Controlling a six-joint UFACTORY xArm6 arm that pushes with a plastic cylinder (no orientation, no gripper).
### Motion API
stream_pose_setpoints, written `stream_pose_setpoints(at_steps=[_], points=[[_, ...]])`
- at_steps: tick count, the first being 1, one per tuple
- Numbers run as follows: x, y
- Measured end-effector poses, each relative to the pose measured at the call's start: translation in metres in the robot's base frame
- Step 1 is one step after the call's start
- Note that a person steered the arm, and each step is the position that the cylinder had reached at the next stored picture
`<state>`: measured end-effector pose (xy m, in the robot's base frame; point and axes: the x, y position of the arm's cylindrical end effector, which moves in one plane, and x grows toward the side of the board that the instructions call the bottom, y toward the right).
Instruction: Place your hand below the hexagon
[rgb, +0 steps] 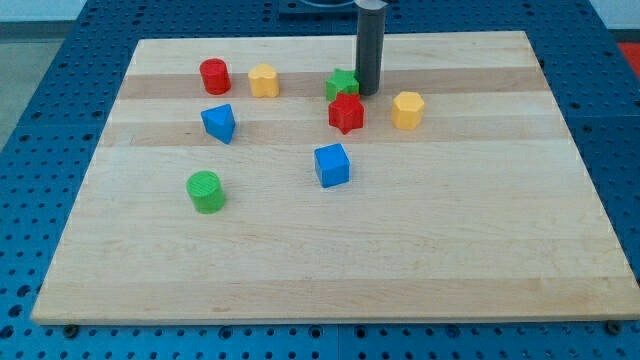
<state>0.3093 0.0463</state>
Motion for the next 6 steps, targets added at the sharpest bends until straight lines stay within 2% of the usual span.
stream_pose_setpoints(at_steps=[1, 2, 4, 5, 6], points=[[0.000, 0.016], [0.000, 0.070], [0.012, 0.101], [0.041, 0.113], [0.073, 0.085]])
